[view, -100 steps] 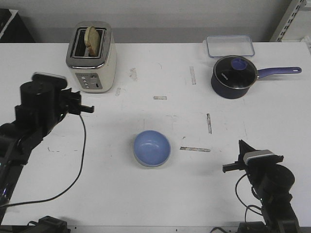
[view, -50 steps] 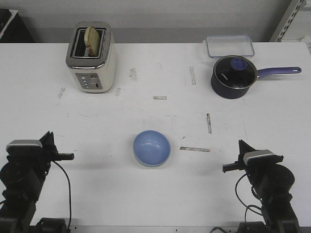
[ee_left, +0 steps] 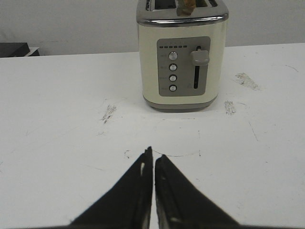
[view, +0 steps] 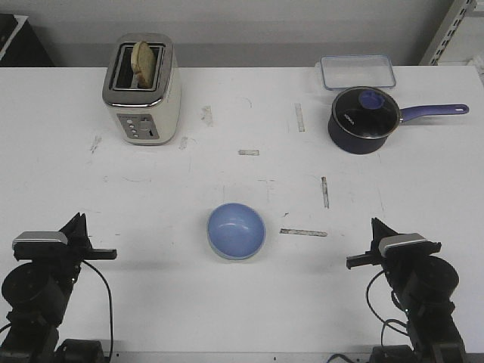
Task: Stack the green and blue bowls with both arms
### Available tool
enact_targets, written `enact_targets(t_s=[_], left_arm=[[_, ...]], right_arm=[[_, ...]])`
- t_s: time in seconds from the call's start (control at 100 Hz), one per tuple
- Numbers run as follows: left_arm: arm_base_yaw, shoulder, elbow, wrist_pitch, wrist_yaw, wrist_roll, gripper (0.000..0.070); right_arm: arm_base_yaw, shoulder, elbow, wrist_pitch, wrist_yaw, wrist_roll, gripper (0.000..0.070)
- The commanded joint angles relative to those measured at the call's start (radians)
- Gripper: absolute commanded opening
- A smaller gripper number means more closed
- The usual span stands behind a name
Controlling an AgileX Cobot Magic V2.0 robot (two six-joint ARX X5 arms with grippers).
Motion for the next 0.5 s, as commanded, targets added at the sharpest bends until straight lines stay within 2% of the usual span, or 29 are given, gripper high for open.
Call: enact_targets(t_s=[0.0, 0.49], left_arm=[[0.001, -0.008, 0.010, 0.014, -0.002, 0.005, 0.0001], [0.001, -0.048, 0.010, 0.014, -0.002, 0.005, 0.0001]], right_arm=[[0.002, 0.005, 0.002, 0.010, 0.000, -0.003, 0.0000], [0.002, 0.005, 0.002, 0.010, 0.000, -0.003, 0.0000]])
